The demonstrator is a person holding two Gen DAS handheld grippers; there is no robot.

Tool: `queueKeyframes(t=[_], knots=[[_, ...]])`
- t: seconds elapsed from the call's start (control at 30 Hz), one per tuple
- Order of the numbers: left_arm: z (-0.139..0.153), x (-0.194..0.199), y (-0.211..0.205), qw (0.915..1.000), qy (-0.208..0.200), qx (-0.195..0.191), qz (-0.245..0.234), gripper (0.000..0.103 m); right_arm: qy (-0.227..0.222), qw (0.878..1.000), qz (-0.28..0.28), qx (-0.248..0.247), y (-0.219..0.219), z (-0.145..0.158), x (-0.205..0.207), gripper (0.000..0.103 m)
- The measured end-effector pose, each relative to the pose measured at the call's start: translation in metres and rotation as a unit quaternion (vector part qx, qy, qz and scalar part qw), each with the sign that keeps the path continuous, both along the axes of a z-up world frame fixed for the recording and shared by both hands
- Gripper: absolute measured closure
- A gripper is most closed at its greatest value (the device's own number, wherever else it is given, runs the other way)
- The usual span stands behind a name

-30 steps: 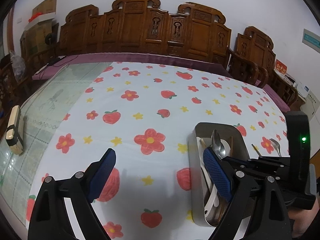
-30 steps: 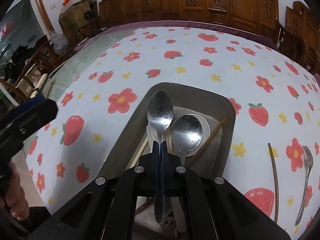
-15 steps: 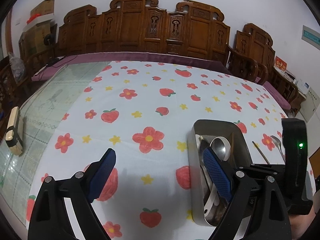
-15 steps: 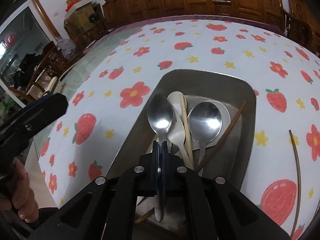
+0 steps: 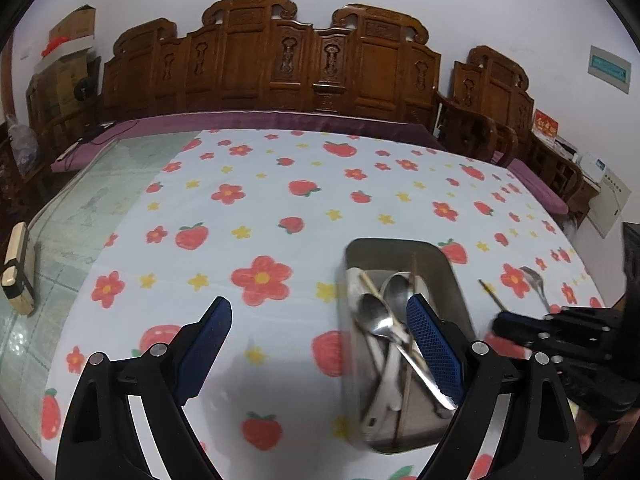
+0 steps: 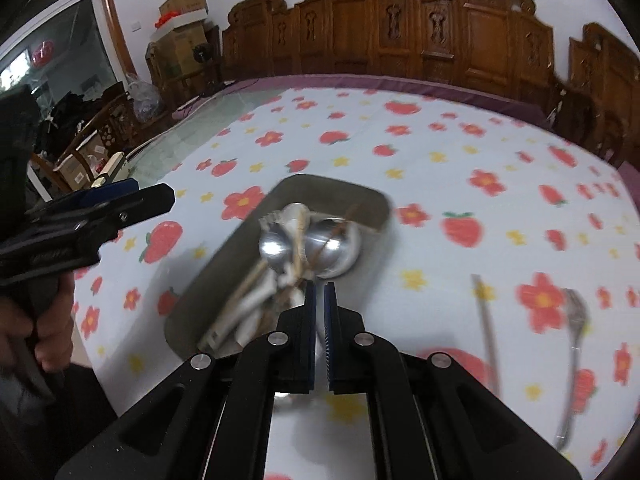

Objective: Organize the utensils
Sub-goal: 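Lower the metal spoon into the tray and open the right gripper, then grasp the metal fork with the right gripper while the left reaches the wooden chopstick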

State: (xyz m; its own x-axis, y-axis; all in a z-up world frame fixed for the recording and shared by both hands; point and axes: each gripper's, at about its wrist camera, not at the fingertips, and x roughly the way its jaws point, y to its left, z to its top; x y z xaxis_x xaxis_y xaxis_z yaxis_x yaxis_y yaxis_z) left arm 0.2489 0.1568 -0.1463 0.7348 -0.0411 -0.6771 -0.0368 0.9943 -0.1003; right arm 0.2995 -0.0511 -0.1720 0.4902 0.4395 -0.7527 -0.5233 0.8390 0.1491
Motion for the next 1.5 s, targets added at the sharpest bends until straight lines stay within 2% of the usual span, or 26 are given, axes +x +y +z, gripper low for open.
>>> queueKeyframes(t=[0.23, 0.4, 0.47, 0.5, 0.83, 0.93, 1.13, 1.33, 1.43, 1.5], knots=[[0.011, -0.016, -0.041, 0.9997, -0.011, 0.009, -0.019, 0.018, -0.033, 0.999, -0.026, -0.019, -0.072, 0.013, -0.024, 0.097], [0.022, -0.03, -0.074, 0.999, -0.02, 0.006, -0.04, 0.018, -0.043, 0.997, -0.051, -0.029, -0.117, 0.009, -0.032, 0.097], [0.025, -0.036, -0.09, 0.9985, -0.023, 0.013, -0.047, 0.018, -0.043, 0.997, -0.065, -0.029, -0.136, 0.003, -0.03, 0.086], [0.026, -0.038, -0.099, 0.9982, -0.024, 0.019, -0.051, 0.018, -0.043, 0.996, -0.072, -0.029, -0.145, 0.0, -0.028, 0.084], [0.0, -0.033, -0.163, 0.9966, 0.007, 0.023, -0.079, 0.018, -0.011, 0.991, -0.127, -0.037, -0.215, -0.05, 0.013, 0.082], [-0.011, -0.027, -0.177, 0.9957, 0.019, 0.03, -0.086, 0.018, -0.01, 0.991, -0.127, -0.042, -0.219, -0.057, 0.03, 0.076], [-0.026, -0.017, -0.202, 0.9936, 0.039, 0.046, -0.096, 0.018, 0.011, 0.993, -0.104, -0.048, -0.214, -0.074, 0.061, 0.075], [-0.037, -0.007, -0.222, 0.9918, 0.056, 0.047, -0.105, 0.018, 0.016, 0.992, -0.081, -0.09, -0.202, -0.08, 0.069, 0.076], [-0.044, -0.001, -0.233, 0.9907, 0.063, 0.05, -0.11, 0.018, 0.023, 0.992, -0.08, -0.098, -0.205, -0.079, 0.065, 0.093], [-0.048, 0.003, -0.24, 0.9898, 0.068, 0.047, -0.116, 0.018, 0.028, 0.991, -0.082, -0.1, -0.209, -0.079, 0.065, 0.094]])
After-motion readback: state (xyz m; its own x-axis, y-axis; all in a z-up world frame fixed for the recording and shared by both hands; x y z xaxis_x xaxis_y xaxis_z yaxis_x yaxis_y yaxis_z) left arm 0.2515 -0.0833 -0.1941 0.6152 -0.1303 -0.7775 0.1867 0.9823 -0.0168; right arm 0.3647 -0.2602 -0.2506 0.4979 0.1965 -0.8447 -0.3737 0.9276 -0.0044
